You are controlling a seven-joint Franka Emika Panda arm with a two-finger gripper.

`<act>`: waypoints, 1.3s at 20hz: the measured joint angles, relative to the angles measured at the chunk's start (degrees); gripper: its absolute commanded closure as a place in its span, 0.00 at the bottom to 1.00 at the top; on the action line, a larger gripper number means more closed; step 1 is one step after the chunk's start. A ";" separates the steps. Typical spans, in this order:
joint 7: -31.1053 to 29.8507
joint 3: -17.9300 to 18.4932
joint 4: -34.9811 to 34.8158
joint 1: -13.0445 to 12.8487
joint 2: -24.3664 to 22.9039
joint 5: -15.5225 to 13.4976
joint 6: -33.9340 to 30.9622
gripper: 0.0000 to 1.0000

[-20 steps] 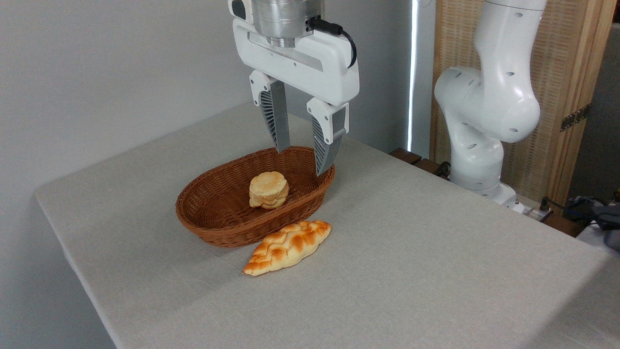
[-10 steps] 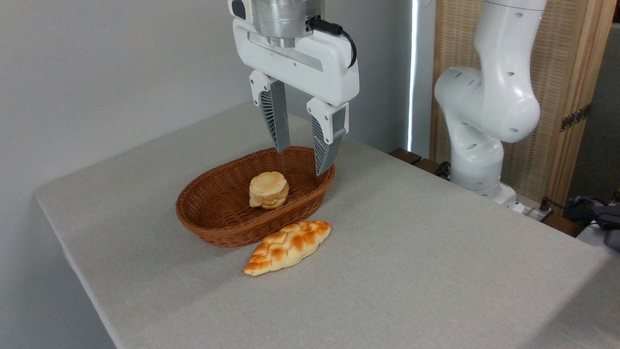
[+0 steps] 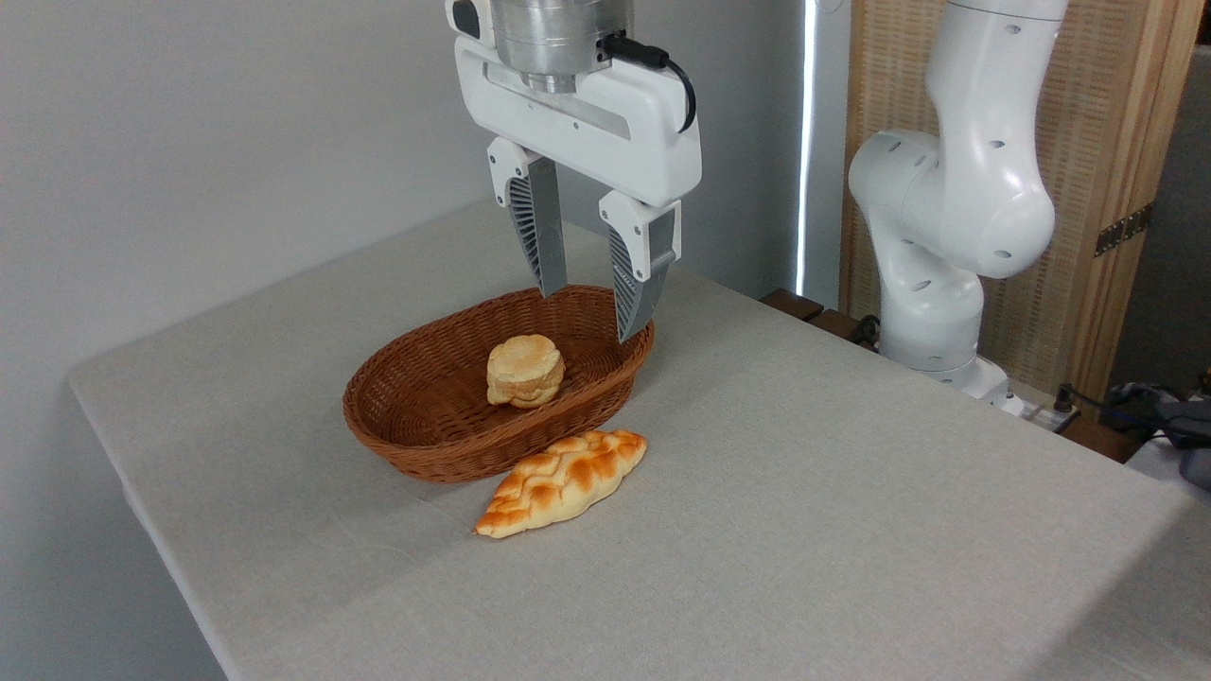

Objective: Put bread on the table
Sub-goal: 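Lower the open gripper around the round bun in the basket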

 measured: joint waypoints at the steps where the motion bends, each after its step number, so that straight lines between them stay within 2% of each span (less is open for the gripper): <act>1: 0.00 -0.01 0.00 -0.04 0.02 0.00 -0.04 0.00; 7: -0.50 -0.40 -0.13 -0.54 0.19 0.00 -1.98 0.00; 9: -1.54 -0.61 -0.53 -1.41 0.42 0.00 -2.02 0.00; 15: -11.42 -1.23 -3.84 -7.07 1.24 0.00 -1.39 0.00; 20: -21.45 -1.30 -7.78 -11.43 1.49 -0.63 5.88 0.00; 26: -30.60 -1.38 -13.77 -18.87 1.76 -0.79 13.32 0.00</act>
